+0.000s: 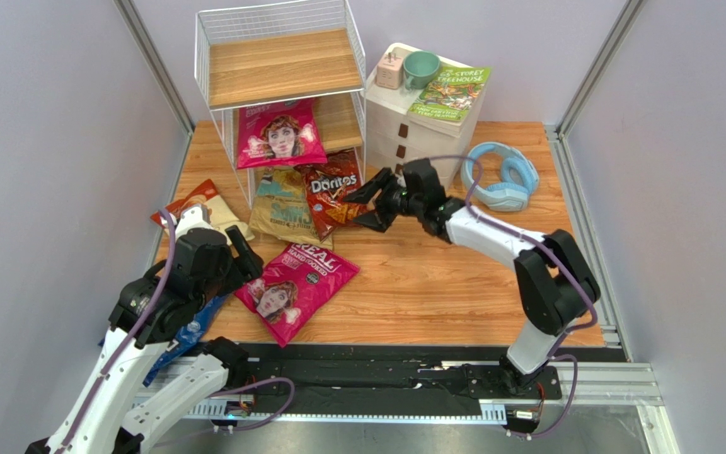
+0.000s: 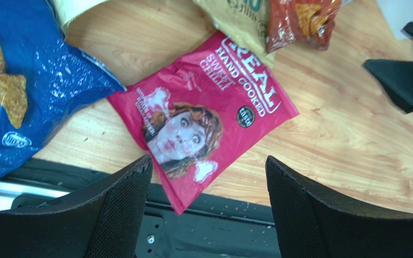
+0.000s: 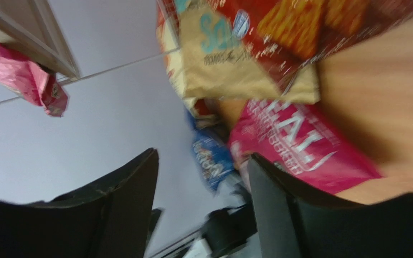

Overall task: Place and organize the chips bags onto the shelf
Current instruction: Place the potato chip on the shelf, then move the shelf to the center of the board.

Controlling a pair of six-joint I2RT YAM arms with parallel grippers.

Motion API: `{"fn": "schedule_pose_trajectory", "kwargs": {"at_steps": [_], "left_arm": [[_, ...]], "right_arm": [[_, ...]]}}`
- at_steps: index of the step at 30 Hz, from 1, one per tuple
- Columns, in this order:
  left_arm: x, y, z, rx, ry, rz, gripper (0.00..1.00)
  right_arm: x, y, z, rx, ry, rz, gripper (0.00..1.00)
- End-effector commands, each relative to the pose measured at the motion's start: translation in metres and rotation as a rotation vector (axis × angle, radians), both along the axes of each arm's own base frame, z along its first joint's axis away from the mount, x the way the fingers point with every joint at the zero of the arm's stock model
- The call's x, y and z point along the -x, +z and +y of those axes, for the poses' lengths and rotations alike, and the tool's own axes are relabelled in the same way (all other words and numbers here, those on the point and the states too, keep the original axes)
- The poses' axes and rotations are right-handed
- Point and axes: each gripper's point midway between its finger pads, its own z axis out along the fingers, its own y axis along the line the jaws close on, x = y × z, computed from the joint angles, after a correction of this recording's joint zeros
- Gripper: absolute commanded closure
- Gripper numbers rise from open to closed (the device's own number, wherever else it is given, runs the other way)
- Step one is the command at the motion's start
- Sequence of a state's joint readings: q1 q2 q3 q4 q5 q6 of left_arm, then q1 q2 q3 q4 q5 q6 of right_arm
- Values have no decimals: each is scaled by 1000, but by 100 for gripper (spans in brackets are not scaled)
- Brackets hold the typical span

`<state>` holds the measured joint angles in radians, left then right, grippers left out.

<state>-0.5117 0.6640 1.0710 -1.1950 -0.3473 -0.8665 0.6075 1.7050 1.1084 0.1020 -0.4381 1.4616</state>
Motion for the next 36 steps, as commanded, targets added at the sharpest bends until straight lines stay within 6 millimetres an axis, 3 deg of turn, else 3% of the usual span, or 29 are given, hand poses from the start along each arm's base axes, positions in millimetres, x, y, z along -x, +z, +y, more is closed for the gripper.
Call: {"fn": "schedule_pose_trajectory", "kwargs": {"at_steps": [1, 2, 3, 4, 5, 15, 18, 19, 24, 26, 27, 28, 31, 36], "left_arm": [[-19, 19, -5, 7, -3, -70, 18], [-20, 14, -8, 12, -13, -54, 18], [-23, 14, -11, 25, -16, -55, 18], [-25, 12, -12, 31, -7, -49, 18], [-26, 9, -15, 39, -16, -32, 18], [-40, 20, -13, -6, -4, -24, 18], [-49, 31, -13, -33, -8, -41, 18], [-53, 40, -11, -42, 0, -62, 18], [-71, 45, -11, -86, 15, -48, 18], [-77, 47, -13, -87, 20, -50, 18], [-79, 49, -11, -87, 28, -52, 18], [-82, 48, -11, -96, 31, -48, 18], [-88, 44, -13, -96, 37, -37, 18], [-100, 47, -19, -96, 24, -28, 18]], "right_arm": [[4, 13, -84, 702, 190, -456, 33], [-9, 11, -101, 802, 145, -518, 30], [-24, 21, -104, 824, 135, -644, 29], [-31, 10, -114, 873, 111, -666, 27], [-47, 20, -118, 868, 61, -730, 26], [-91, -24, -119, 1089, 189, -933, 25], [-106, -24, -109, 1093, 199, -976, 25], [-107, -26, -101, 1067, 227, -993, 25], [-108, -27, -86, 1083, 320, -1057, 26], [-111, -5, -82, 1069, 248, -1161, 26], [-106, -18, -87, 1074, 243, -1162, 26], [-114, -3, -86, 1048, 173, -1218, 25], [-120, -11, -80, 987, 184, -1229, 25], [-121, -1, -68, 901, 168, -1264, 25]]}}
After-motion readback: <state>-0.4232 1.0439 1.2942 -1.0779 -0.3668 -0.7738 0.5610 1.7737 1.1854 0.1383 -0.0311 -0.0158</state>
